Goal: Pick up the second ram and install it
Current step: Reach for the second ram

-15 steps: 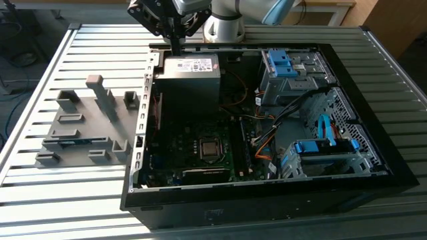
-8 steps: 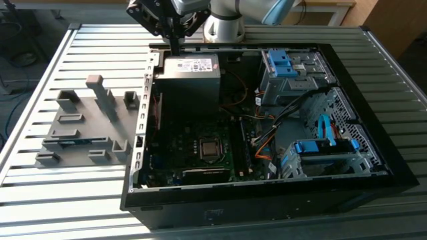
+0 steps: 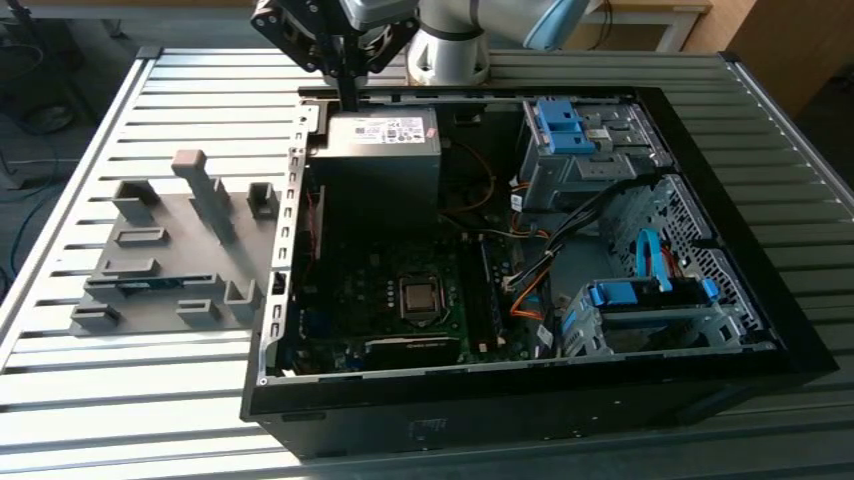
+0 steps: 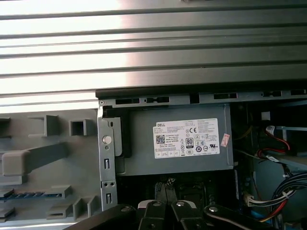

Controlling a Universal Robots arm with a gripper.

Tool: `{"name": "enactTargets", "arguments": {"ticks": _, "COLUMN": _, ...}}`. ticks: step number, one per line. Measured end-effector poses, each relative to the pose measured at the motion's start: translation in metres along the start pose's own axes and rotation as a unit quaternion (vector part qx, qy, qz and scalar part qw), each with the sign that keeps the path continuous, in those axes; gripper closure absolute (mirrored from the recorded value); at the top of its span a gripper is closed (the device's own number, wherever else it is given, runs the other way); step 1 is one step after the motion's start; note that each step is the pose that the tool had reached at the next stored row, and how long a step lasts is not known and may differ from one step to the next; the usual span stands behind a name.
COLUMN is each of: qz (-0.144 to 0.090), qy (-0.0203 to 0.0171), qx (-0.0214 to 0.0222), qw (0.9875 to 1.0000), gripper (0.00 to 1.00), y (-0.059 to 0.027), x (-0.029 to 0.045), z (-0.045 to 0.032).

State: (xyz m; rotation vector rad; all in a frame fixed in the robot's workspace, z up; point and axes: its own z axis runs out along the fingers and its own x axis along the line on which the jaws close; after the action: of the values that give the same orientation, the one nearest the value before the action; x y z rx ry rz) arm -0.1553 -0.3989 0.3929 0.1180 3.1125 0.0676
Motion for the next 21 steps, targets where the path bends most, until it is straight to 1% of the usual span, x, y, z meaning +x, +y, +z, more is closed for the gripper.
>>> {"name": "enactTargets", "arguments": {"ticks": 21, "qz": 0.0, "qy": 0.0, "qx": 0.0, "qw": 1.0, "gripper": 0.89, "y": -0.0004, "x": 0.0046, "z": -0.0001}}
